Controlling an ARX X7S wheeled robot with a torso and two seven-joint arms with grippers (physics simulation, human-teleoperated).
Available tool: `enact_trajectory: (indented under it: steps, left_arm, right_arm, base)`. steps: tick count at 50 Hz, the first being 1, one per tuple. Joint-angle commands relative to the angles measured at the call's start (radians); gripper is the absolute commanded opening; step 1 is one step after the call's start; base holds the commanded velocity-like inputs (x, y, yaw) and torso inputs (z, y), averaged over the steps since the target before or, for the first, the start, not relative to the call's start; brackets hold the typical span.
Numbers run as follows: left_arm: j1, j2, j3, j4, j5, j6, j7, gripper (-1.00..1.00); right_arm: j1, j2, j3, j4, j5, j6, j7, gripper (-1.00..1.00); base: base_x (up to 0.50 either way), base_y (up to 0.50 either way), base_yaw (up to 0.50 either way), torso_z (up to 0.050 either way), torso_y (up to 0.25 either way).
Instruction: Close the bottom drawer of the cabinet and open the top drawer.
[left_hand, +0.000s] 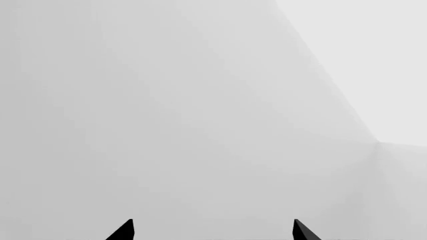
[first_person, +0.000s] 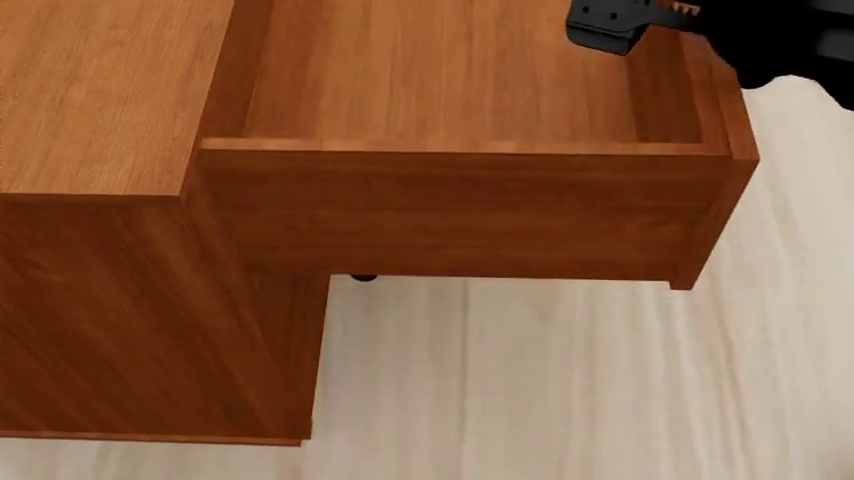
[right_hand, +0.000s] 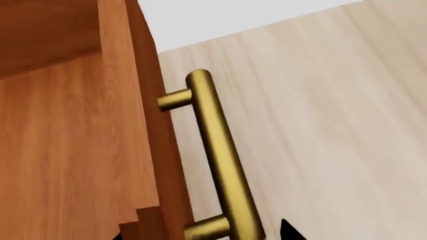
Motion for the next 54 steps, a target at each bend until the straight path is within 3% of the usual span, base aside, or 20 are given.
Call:
enact_trajectory:
  steps: [1,20,30,36,48,54]
  left_arm:
    - [0.0,-0.037,0.011,0.0,0.007,-0.013,-0.027,1.0]
    - [0.0,-0.062,0.019,0.0,0.022,-0.012,-0.034,1.0]
    - [0.0,-0.058,0.021,0.0,0.023,-0.009,-0.028,1.0]
    - [0.0,-0.033,0.013,0.0,0.015,-0.001,-0.007,1.0]
    - [0.0,-0.043,0.011,0.0,0.014,-0.004,-0.01,1.0]
    - [0.0,-0.07,0.013,0.0,0.015,-0.014,-0.026,1.0]
  right_arm:
    - [0.123,0.07,0.002,-0.103,-0.055,0.095,0.109,1.0]
    - [0.105,0.227,0.171,-0.692,0.03,-0.156,0.24,1.0]
    - [0.018,0.282,0.208,-1.05,-0.075,-0.368,0.326,1.0]
    - [0.05,0.316,0.067,-1.181,-0.186,-0.477,0.353,1.0]
    - [-0.021,0.371,-0.071,-1.325,-0.346,-0.654,0.34,1.0]
    - [-0.147,0.349,-0.119,-1.337,-0.629,-0.651,0.3,1.0]
  base:
    - [0.0,0.0,-0.01,0.0,0.0]
    - [0.0,0.0,0.0,0.0,0.001]
    - [0.0,0.0,0.0,0.0,0.0]
    - [0.0,0.0,0.0,0.0,0.0]
    - [0.0,0.0,0.0,0.0,0.0]
    - [0.0,0.0,0.0,0.0,0.0]
